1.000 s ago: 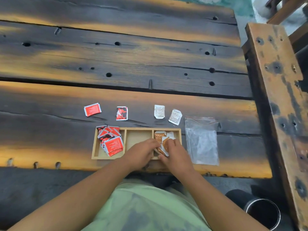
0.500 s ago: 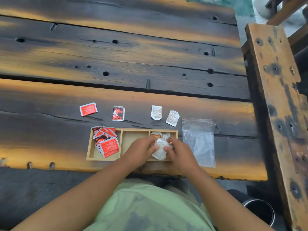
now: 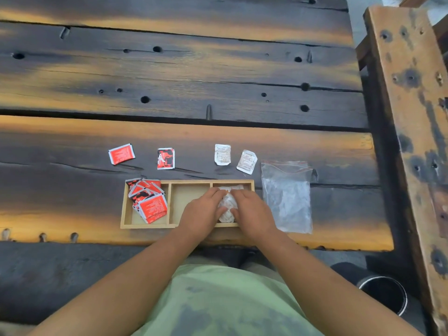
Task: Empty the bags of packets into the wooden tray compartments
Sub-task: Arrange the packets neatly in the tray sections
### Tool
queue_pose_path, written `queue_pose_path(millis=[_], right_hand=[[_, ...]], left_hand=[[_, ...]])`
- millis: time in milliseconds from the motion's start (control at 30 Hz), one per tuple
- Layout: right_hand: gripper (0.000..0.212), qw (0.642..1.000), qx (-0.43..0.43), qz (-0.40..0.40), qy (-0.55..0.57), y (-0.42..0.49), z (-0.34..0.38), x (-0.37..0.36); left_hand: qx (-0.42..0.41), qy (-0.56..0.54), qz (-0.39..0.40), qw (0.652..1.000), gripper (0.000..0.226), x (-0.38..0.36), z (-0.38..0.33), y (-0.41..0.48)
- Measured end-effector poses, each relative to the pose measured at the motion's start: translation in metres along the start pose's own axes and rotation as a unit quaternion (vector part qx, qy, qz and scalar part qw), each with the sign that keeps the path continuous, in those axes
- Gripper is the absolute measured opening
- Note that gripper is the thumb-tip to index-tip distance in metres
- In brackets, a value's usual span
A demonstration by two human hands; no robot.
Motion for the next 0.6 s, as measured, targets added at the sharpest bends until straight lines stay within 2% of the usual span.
queue_pose_path(millis=[100,267,467,600], right_hand=[[0.051,1.000,0.000,0.003,0.005,0.000,-0.001,0.001],[0.035,1.000,0.008,-0.014,-0.013,0.004,-0.003,0.001],[0.031,1.000,-0.003,-0.001,0.001,0.010,-0.003,0.004],[0.037,0.998,-0.041,0.027,0.040,0.015,-0.002,0.012]], left_hand=[[-0.006,0.022,0.009,1.000,0.040,0.003,0.000,0.005],[0.001,0.022,0.010,1.000,0.035,0.002,-0.001,0.008],[0.002,0.018,0.009,1.000,0.035,0.011,-0.005,0.005],[-0.023,-0.025,-0.006,0.999,0.032,0.016,0.000,-0.005]])
Point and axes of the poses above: each hand's wrist, its own y-axis towards the middle knuckle, its own x-axis out of the back of the hand, z = x × y, the point moved 4 cm from there along y, towards the middle knuckle, and after that the axes turned 8 degrees about y, right-handed, at the moved point
